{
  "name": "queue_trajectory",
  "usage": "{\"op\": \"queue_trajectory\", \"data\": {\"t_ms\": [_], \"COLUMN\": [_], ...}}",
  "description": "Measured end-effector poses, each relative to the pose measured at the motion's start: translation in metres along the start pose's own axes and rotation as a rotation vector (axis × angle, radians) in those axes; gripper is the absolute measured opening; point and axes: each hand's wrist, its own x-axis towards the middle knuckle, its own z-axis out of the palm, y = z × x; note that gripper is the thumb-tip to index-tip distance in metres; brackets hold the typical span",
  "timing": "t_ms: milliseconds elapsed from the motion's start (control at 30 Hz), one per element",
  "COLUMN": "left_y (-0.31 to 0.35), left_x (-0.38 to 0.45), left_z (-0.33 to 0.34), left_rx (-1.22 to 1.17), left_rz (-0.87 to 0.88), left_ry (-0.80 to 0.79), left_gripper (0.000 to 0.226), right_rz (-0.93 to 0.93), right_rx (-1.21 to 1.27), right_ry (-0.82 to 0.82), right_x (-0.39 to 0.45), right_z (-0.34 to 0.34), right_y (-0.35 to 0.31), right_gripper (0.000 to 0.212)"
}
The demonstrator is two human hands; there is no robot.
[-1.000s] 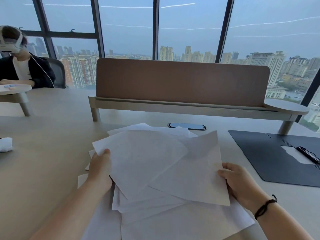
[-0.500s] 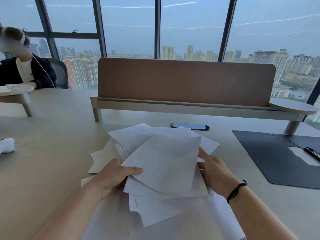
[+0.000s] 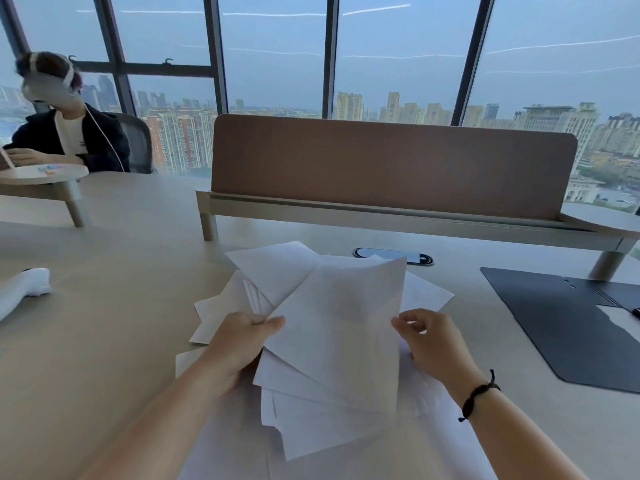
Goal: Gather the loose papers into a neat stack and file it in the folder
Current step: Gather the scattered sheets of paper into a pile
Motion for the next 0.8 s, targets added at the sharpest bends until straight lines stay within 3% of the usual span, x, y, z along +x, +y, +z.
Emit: {"op": "queue_trajectory", "data": {"t_ms": [67,167,267,400,467,600,633,667,733,800], "left_y": [0.002,0.004,0.002,-0.007,-0.010,-0.012,-0.013,-0.013,-0.014,-0.014], "left_x": [-0.003,-0.002,0.003,0.011,0.015,0.024,0.026,0.028,0.030,0.030], "left_z": [-0.002,-0.003,-0.003,-0.008,-0.013,-0.016,-0.015,-0.015,-0.014,-0.015], "left_rx": [0.046,0.073,0.036,0.228,0.200,-0.014,-0.030,-0.026,0.054,0.130], "left_rz": [0.000,-0.016,0.000,0.178,0.156,0.025,0.021,0.029,0.072,0.135], "left_ry": [-0.097,-0.135,-0.028,0.184,0.221,0.213,0.213,0.201,0.172,0.177], "left_gripper": [0.021,0.051,0.052,0.042,0.041,0.107,0.112,0.109,0.075,0.035], "right_rz": [0.004,-0.012,-0.030,-0.043,-0.013,0.042,0.044,0.036,0.005,0.032], "right_rx": [-0.037,-0.094,-0.129,-0.222,-0.151,-0.077,-0.064,-0.051,0.041,0.219], "right_ry": [-0.039,-0.044,-0.043,-0.213,-0.266,-0.328,-0.327,-0.310,-0.246,-0.143], "right_x": [0.008,0.027,0.055,0.091,0.097,0.093,0.089,0.086,0.079,0.072], "right_z": [0.005,0.005,-0.003,-0.002,0.005,0.032,0.039,0.044,0.049,0.045], "right_y": [0.001,-0.003,-0.019,-0.044,-0.049,-0.043,-0.040,-0.037,-0.033,-0.032], "right_gripper": [0.050,0.037,0.029,0.015,0.009,0.016,0.018,0.018,0.013,0.041]}}
